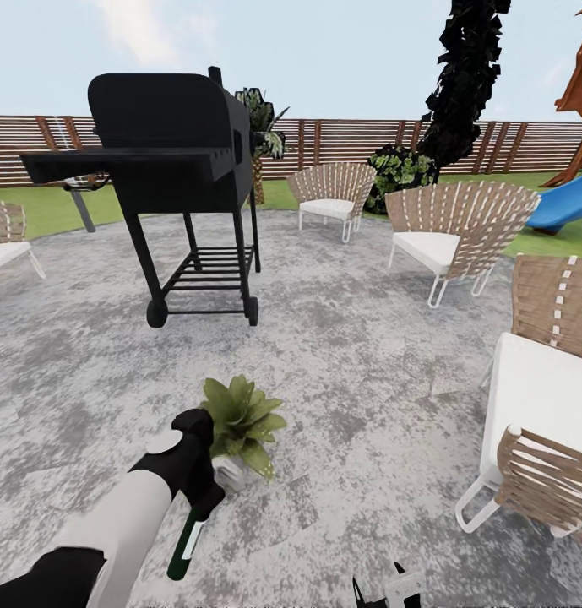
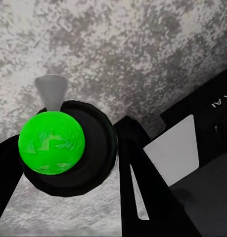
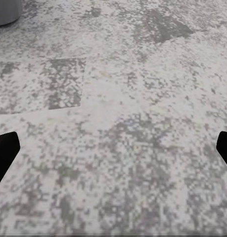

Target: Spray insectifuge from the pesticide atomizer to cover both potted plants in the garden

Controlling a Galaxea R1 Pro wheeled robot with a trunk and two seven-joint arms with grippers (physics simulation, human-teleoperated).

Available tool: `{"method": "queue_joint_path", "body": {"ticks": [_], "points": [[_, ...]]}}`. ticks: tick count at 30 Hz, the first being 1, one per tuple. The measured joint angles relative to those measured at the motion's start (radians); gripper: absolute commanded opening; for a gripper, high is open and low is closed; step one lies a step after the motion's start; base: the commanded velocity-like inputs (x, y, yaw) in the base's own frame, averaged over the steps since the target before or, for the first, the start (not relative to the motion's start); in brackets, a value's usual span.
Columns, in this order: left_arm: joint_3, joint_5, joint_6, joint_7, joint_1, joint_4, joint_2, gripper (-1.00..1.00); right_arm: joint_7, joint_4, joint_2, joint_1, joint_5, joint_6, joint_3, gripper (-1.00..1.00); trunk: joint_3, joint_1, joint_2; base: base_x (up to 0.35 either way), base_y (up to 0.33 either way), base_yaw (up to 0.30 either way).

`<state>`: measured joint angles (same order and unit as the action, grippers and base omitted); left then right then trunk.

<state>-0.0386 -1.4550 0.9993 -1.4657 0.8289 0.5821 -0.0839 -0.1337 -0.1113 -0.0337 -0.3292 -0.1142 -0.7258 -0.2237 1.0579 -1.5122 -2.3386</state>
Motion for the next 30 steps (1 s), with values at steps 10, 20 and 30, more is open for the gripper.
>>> {"method": "queue_joint_path", "body": {"ticks": [10, 20, 30], "points": [[0.044, 0.008, 0.002, 0.006, -0.012, 0.015, -0.007, -1.0, -0.001, 0.0, 0.001, 0.0, 0.0, 0.0, 0.001, 1.0, 0.0, 0.0, 0.0, 0.013, 0.003, 0.0], [0.087, 0.005, 0.007, 0.005, 0.044, 0.017, -0.011, -1.0, -0.002, 0.0, 0.002, 0.0, -0.001, 0.0, 0.001, 1.0, 0.0, 0.0, 0.0, 0.001, 0.0, 0.0], [0.077, -0.003, 0.005, 0.009, 0.044, 0.002, -0.007, -1.0, -0.002, 0.0, 0.002, 0.0, -0.001, 0.0, 0.0, 1.0, 0.0, 0.0, 0.0, 0.0, 0.0, 0.0]]}}
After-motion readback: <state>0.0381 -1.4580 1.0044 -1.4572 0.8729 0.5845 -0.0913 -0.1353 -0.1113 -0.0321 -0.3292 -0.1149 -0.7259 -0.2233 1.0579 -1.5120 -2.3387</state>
